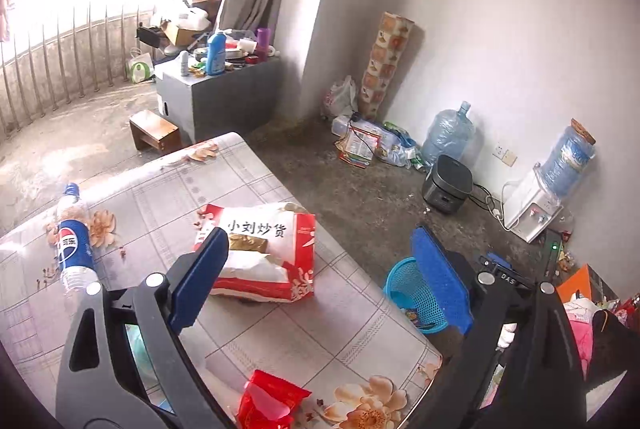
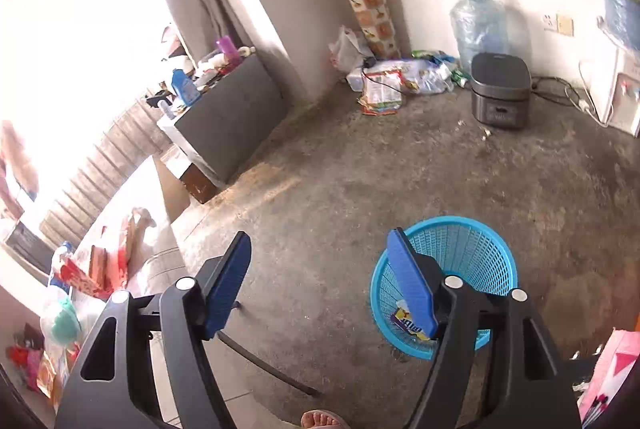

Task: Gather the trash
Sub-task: 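Grasp the yellow snack bag with the left tool while the right tool grasps the red wrapper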

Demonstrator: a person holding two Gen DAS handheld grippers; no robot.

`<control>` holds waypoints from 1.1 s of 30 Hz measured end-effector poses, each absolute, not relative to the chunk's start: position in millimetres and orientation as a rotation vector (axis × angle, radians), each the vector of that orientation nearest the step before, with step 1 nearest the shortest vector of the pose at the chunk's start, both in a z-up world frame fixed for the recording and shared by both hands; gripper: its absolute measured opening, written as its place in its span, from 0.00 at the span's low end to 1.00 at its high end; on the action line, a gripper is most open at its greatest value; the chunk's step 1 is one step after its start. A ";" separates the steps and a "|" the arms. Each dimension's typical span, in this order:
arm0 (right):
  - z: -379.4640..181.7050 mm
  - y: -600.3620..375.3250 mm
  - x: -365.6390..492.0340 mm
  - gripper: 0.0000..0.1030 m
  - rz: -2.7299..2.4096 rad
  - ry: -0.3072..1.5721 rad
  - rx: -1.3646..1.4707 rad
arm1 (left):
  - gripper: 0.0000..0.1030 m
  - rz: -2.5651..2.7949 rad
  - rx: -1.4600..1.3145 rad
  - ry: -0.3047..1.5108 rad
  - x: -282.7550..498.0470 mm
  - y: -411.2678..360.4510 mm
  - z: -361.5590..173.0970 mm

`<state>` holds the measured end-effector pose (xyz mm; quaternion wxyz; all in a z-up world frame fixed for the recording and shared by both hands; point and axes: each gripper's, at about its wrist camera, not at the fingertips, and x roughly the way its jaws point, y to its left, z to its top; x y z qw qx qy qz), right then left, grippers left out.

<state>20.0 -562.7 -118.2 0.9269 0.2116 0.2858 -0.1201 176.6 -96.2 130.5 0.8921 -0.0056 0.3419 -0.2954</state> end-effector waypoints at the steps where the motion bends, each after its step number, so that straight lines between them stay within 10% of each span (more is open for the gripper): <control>1: -103.1 -543.8 16.6 0.86 -0.217 0.552 0.384 | 0.86 -0.575 -0.019 0.676 168.1 -73.2 133.3; 9: -57.0 -418.0 2.8 0.94 0.212 0.518 0.375 | 0.86 -0.427 -0.024 0.589 92.5 28.0 104.9; 18: -116.8 -311.8 19.8 0.70 0.422 0.844 0.425 | 0.85 -0.346 -0.128 0.707 44.7 89.0 31.8; 33: -150.7 -296.5 48.0 0.64 0.426 0.948 0.444 | 0.54 -0.273 -0.542 0.910 92.1 175.5 -43.4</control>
